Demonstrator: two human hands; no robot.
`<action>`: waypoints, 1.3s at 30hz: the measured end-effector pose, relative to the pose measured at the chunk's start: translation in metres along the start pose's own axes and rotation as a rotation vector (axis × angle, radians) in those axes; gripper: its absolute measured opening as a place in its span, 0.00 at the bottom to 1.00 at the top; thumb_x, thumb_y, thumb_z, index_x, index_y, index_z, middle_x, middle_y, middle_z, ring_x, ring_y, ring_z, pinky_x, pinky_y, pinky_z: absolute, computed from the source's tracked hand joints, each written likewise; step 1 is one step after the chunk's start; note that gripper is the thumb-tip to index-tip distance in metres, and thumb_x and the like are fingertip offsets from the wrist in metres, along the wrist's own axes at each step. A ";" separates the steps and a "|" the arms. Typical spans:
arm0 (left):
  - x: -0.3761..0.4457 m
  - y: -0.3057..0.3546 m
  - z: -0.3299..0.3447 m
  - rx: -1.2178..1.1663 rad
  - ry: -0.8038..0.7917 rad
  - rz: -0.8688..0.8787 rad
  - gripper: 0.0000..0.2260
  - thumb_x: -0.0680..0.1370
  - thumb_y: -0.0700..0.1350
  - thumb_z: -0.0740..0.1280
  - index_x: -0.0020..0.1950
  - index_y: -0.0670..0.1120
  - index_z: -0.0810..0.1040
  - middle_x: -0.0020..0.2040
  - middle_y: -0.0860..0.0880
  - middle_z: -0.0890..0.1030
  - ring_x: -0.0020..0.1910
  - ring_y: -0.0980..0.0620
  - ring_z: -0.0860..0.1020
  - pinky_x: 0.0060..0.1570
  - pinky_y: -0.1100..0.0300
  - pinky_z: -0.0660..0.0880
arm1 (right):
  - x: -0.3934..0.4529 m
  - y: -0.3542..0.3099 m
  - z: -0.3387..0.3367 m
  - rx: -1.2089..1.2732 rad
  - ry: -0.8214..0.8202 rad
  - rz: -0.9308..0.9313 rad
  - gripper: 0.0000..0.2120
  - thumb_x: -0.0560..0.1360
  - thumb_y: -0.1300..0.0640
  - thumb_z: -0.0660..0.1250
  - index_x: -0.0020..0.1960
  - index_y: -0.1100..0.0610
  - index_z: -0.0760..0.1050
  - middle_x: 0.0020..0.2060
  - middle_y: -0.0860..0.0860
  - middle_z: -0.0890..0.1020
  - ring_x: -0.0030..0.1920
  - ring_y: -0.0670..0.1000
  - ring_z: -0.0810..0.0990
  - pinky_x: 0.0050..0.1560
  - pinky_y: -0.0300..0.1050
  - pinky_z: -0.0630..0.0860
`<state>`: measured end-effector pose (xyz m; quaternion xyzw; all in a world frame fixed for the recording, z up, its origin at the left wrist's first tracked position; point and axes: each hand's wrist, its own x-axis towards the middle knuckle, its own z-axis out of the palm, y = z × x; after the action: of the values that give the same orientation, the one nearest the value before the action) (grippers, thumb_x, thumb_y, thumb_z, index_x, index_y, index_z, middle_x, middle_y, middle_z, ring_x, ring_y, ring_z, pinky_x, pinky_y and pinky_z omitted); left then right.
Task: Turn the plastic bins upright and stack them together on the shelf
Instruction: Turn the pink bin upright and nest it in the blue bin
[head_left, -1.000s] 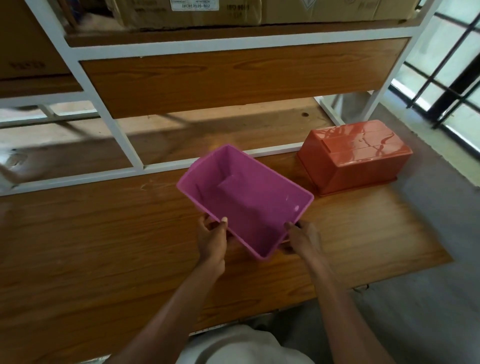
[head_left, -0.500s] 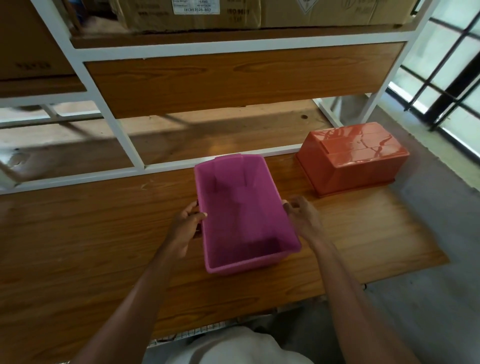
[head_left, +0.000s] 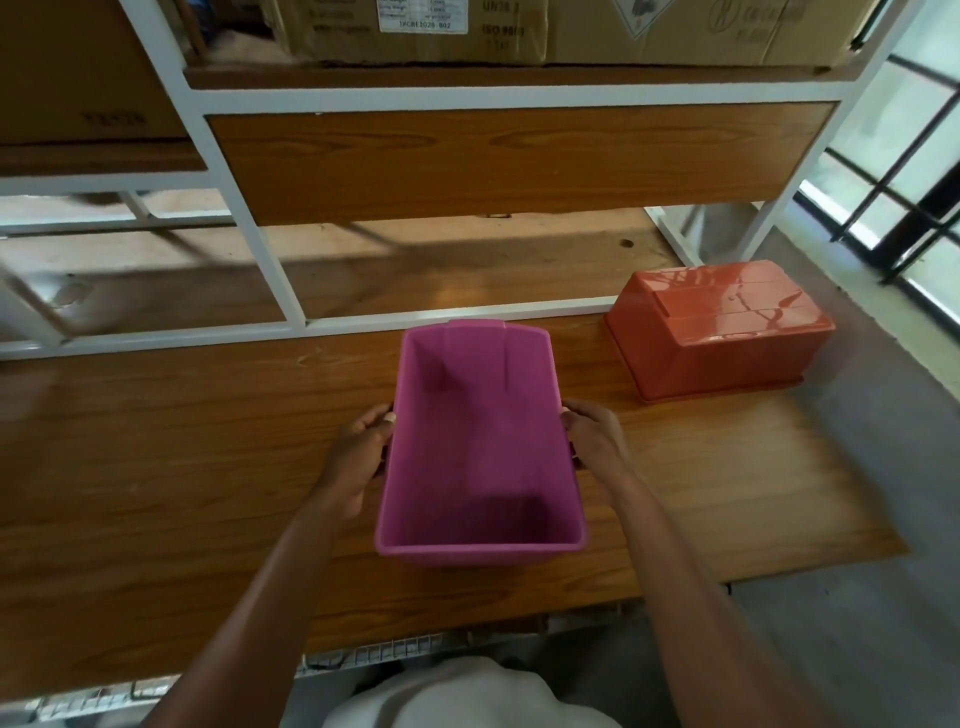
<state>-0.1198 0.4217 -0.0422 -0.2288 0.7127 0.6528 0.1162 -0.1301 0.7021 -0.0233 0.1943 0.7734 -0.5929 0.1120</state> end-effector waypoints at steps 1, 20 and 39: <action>-0.003 -0.002 -0.003 -0.011 0.021 0.002 0.16 0.86 0.47 0.61 0.74 0.53 0.74 0.55 0.47 0.86 0.52 0.45 0.84 0.50 0.50 0.81 | -0.003 -0.003 0.001 -0.010 -0.024 -0.013 0.13 0.85 0.60 0.60 0.54 0.54 0.83 0.37 0.50 0.85 0.33 0.47 0.81 0.32 0.42 0.77; -0.189 -0.079 -0.208 -0.414 0.646 0.070 0.17 0.81 0.35 0.64 0.64 0.49 0.84 0.34 0.51 0.78 0.31 0.54 0.69 0.28 0.63 0.69 | -0.109 -0.064 0.216 -0.218 -0.597 -0.222 0.12 0.88 0.56 0.57 0.55 0.46 0.79 0.46 0.49 0.87 0.45 0.53 0.85 0.41 0.48 0.78; -0.292 -0.096 -0.520 -0.483 0.868 0.184 0.09 0.82 0.43 0.67 0.56 0.51 0.86 0.41 0.52 0.85 0.37 0.52 0.78 0.36 0.58 0.72 | -0.271 -0.138 0.510 -0.076 -0.798 -0.355 0.10 0.86 0.58 0.62 0.53 0.54 0.82 0.31 0.42 0.84 0.28 0.39 0.80 0.35 0.39 0.77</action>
<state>0.2489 -0.0435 0.0716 -0.4358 0.5412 0.6512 -0.3052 0.0243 0.1363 0.0685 -0.1900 0.7123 -0.6027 0.3054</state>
